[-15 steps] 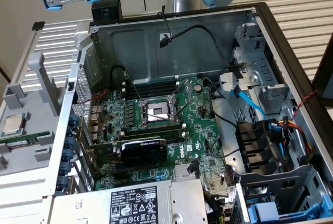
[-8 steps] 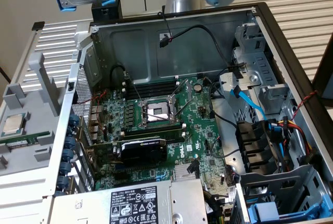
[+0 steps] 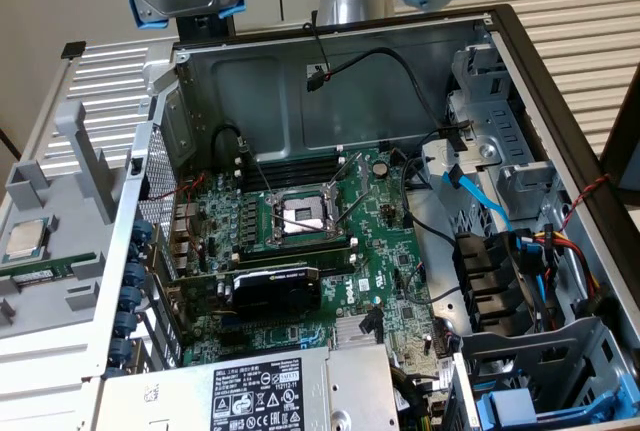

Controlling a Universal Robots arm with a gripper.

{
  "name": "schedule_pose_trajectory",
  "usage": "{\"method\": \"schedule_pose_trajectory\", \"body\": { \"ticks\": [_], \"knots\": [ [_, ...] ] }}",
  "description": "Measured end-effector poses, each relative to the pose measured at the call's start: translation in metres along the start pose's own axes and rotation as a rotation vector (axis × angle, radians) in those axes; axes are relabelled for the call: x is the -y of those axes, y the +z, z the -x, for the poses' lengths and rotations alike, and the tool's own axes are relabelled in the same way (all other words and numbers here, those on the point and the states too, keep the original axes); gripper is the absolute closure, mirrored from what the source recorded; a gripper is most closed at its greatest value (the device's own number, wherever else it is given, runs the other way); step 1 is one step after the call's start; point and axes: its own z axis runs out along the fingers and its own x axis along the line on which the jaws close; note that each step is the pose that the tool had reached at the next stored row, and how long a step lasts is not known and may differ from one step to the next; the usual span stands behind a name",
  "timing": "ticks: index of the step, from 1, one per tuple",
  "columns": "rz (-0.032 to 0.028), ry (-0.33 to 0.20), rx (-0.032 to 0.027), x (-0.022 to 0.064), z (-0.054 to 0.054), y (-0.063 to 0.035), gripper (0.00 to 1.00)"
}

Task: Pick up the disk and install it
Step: 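Pick up the disk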

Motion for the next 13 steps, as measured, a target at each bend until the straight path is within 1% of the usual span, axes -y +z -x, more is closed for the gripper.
{"method": "schedule_pose_trajectory", "body": {
  "ticks": [13],
  "knots": [
    [0.0036, 0.0, 0.0006, 0.0303, -0.031, 0.0004, 0.63]
  ]
}}
